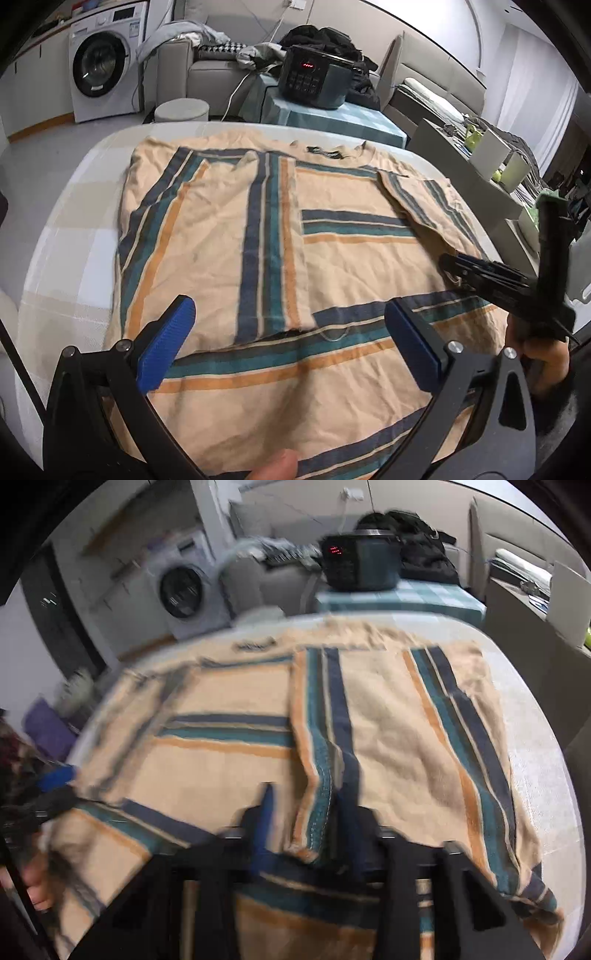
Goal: Fold small clothes
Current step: 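Grasp the folded side edge with the right tool and straighten it, then open the right tool and withdraw from the shirt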
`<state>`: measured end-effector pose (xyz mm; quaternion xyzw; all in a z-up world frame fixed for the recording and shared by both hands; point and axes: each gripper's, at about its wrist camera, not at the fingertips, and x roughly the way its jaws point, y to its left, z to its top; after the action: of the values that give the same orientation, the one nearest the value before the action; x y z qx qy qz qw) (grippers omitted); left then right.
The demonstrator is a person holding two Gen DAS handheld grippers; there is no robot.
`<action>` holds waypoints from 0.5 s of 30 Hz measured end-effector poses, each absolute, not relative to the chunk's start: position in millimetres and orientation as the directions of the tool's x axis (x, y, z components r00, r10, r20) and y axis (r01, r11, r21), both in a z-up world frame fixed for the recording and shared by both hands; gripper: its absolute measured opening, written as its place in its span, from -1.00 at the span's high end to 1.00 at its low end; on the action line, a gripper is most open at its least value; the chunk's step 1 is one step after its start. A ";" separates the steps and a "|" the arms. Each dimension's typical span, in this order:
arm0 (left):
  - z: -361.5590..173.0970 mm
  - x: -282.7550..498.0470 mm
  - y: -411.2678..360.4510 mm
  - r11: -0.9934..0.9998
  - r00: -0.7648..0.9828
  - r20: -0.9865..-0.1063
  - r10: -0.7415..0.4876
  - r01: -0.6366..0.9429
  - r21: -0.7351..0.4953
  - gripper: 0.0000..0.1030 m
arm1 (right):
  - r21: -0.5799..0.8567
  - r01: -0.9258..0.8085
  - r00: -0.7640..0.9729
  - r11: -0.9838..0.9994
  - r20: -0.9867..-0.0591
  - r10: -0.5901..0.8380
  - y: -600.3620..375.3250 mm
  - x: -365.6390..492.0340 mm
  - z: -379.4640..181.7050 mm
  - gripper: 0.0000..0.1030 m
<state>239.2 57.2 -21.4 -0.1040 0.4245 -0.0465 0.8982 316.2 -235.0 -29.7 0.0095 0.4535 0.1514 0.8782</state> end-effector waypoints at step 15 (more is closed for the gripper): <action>2.9 182.3 87.0 0.972 0.669 -0.729 -0.147 -0.040 -0.232 -0.97 | 0.191 -0.383 0.559 0.904 -0.731 0.392 -258.1 243.1 27.8 0.25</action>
<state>182.3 87.0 2.9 -0.1151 0.4057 -0.0294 0.9062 243.1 -258.1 27.8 0.0051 0.4153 0.2195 0.8828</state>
